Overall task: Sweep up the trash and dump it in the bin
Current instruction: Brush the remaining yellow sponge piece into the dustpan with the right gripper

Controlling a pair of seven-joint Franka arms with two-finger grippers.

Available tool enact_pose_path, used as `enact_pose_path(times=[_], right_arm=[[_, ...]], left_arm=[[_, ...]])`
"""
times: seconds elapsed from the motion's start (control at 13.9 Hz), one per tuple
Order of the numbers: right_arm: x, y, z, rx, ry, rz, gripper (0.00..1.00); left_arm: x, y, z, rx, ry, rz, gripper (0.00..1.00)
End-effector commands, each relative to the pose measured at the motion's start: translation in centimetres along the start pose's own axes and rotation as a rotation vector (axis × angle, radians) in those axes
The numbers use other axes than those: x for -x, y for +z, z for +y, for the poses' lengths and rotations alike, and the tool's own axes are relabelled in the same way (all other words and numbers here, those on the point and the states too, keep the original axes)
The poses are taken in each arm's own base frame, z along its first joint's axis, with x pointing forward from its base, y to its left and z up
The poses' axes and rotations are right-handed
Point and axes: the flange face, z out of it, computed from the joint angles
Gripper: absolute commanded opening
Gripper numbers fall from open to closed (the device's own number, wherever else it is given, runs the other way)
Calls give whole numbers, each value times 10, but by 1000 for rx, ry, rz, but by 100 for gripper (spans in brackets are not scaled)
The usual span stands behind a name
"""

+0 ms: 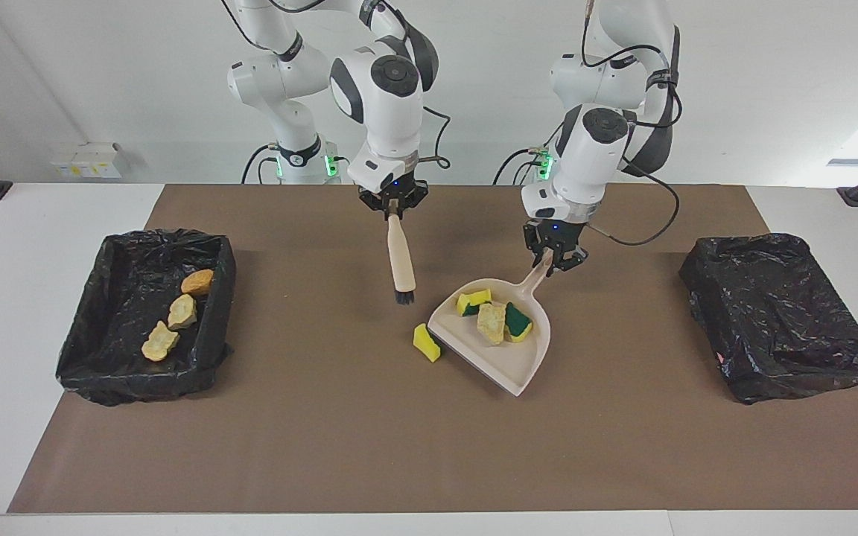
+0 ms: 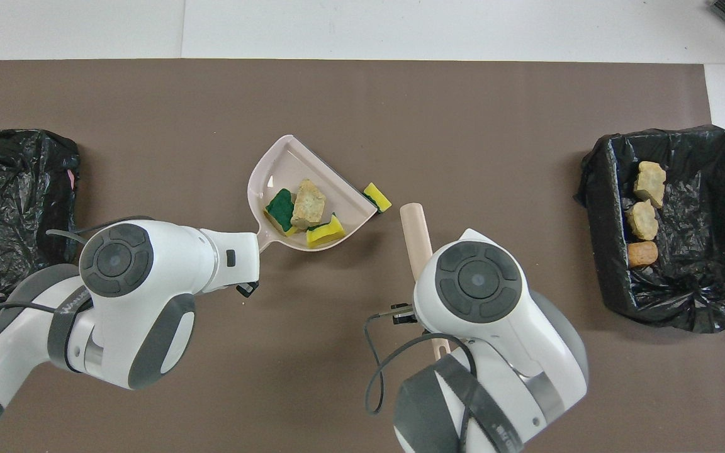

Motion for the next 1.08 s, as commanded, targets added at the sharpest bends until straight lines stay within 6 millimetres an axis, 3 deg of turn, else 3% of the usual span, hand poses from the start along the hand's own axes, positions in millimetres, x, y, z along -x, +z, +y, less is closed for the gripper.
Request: enact_pose_path(times=[0.0, 0.22, 0.5, 0.58, 0.79, 1.01], right_arm=[[-23, 23, 35, -9, -19, 28, 0], [-43, 50, 34, -28, -44, 37, 0], [-63, 82, 17, -61, -12, 48, 0], [-65, 91, 4, -63, -32, 45, 0], [-56, 99, -37, -81, -138, 62, 0], [-45, 97, -54, -150, -319, 40, 0]], left_arm=[[14, -8, 4, 30, 55, -49, 0], [26, -6, -4, 48, 127, -90, 0], [25, 3, 1, 51, 137, -98, 0], [25, 3, 1, 52, 135, -100, 0], [27, 4, 1, 52, 132, -101, 0], [26, 4, -4, 42, 108, -81, 0]])
